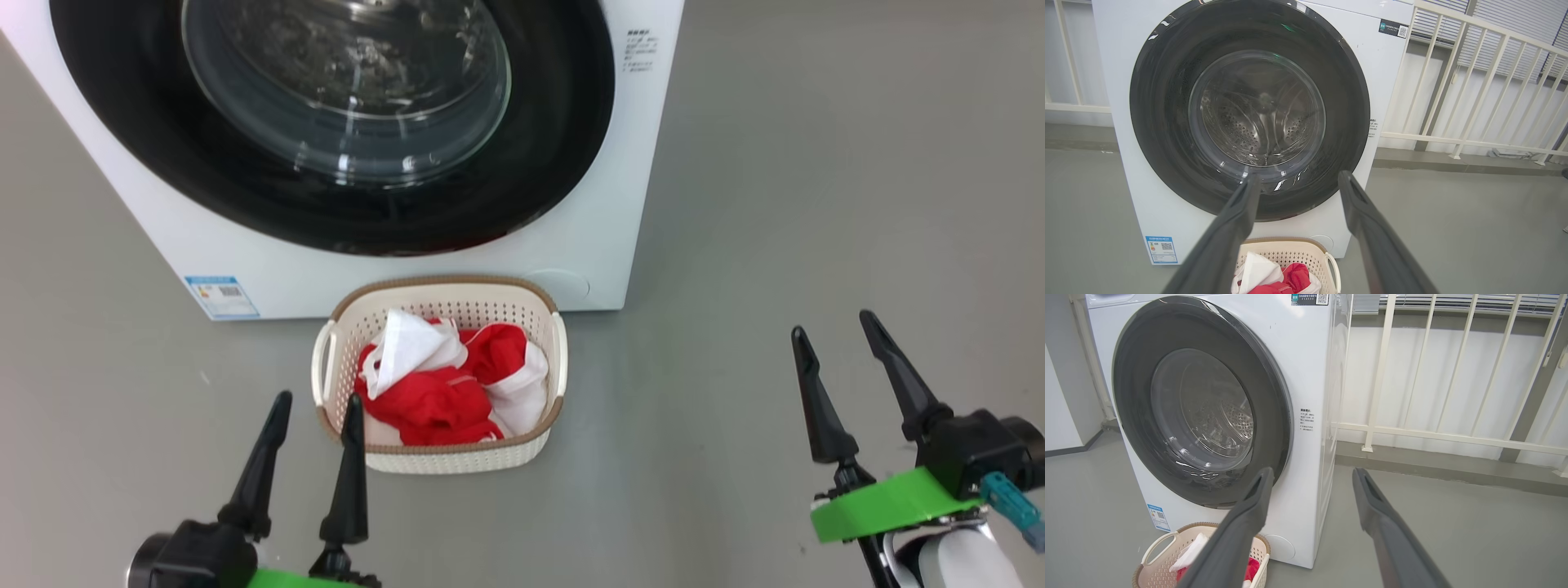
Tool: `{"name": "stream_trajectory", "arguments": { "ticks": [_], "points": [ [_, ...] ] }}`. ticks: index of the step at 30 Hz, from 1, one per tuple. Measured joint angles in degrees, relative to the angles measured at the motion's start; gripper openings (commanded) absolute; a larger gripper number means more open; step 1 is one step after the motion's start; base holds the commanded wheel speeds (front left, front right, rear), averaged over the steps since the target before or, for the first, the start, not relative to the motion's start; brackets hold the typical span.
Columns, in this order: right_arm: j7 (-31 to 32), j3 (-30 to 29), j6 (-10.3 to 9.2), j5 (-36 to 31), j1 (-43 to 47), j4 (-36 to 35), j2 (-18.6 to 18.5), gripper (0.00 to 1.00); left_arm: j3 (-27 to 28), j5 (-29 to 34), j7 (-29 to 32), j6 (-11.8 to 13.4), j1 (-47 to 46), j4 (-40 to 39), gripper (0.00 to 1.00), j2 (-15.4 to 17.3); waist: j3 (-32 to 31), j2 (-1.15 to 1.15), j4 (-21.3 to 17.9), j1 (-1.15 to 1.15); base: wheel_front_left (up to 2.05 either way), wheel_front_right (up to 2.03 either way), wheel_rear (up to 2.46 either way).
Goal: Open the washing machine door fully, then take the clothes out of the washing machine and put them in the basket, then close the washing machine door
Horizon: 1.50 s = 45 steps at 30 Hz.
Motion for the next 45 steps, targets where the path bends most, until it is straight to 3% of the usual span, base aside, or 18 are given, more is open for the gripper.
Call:
{"name": "stream_trajectory", "arguments": {
  "ticks": [18, 45],
  "points": [
    [0.0, -0.16, 0.0, 1.38, 8.22, -3.18, 0.42, 1.0, 2.48, 3.18, 0.0, -1.34, 4.72, 0.87, 1.0, 0.11, -5.11, 0.0, -1.27, 0.0, 0.0, 0.0, 0.0],
    [0.0, -0.96, 0.0, 1.91, 10.53, -4.3, 0.66, 1.0, 3.58, 3.59, 0.0, -1.69, 6.82, 0.96, 1.0, 0.11, -6.86, 0.0, -0.87, 0.0, 0.0, 0.0, 0.0]
  ]
}}
